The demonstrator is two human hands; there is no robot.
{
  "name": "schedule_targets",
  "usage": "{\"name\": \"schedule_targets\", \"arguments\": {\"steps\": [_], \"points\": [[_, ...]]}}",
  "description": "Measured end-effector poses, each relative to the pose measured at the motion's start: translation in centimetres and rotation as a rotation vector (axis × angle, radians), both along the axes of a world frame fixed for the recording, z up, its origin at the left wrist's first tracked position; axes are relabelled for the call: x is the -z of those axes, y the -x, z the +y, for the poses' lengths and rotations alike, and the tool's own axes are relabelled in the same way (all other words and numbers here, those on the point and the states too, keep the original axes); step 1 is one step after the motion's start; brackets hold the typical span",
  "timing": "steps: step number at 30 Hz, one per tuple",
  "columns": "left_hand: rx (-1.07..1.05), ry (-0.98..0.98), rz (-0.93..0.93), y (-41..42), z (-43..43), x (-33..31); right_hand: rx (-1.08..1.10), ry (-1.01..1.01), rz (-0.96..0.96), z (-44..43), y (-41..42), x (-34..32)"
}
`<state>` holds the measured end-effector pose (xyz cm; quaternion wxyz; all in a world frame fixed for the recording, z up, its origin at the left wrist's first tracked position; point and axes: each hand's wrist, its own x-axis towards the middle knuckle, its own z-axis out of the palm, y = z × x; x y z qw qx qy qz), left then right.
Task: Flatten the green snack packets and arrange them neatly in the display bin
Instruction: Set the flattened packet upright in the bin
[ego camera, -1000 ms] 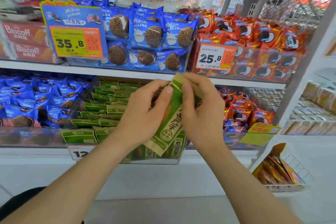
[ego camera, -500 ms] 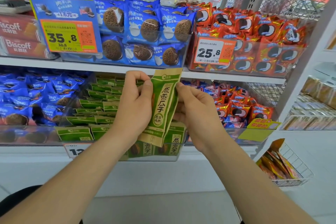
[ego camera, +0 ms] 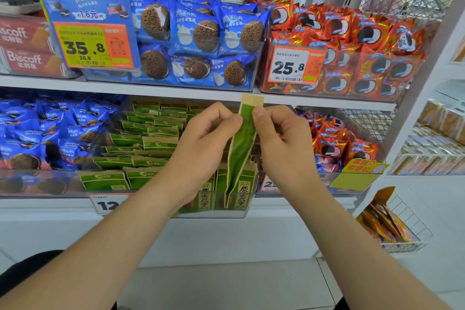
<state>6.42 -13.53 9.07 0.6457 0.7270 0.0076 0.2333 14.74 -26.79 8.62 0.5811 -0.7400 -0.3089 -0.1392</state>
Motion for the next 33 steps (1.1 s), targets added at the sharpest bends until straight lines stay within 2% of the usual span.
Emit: {"name": "schedule_targets", "arguments": {"steps": [4,10,14,17,19,23,27,31,33], "points": [[0.053,0.082,0.075,-0.1,0.3,0.0,-0.025,0.0,0.037,0.1,0.1,-0.1],[-0.011,0.029,0.027,-0.2,0.5,0.5,-0.158,-0.114,0.17,0.0,0.8,-0.4],[-0.105,0.064,-0.007,-0.3,0.7,0.6,-0.214,0.082,0.174,-0.4,1.3,-0.8],[-0.199,0.121,-0.037,-0.3,1.1,0.5,-0.328,0.208,0.343,-0.6,1.6,-0.7],[-0.217,0.153,-0.049,-0.2,1.4,0.6,-0.385,0.188,0.433,-0.5,2.0,-0.6],[-0.118,0.234,0.006,0.2,1.5,0.5,-0.326,0.043,0.316,-0.2,2.5,-0.4],[-0.068,0.069,0.037,0.9,1.2,0.9,-0.209,0.033,0.174,0.0,2.2,0.3],[-0.059,-0.072,0.011,1.3,1.4,1.5,-0.139,0.019,0.214,-0.1,1.8,0.8],[-0.027,-0.058,0.011,1.5,1.3,1.5,-0.129,-0.015,0.284,-0.2,1.7,0.9]]}}
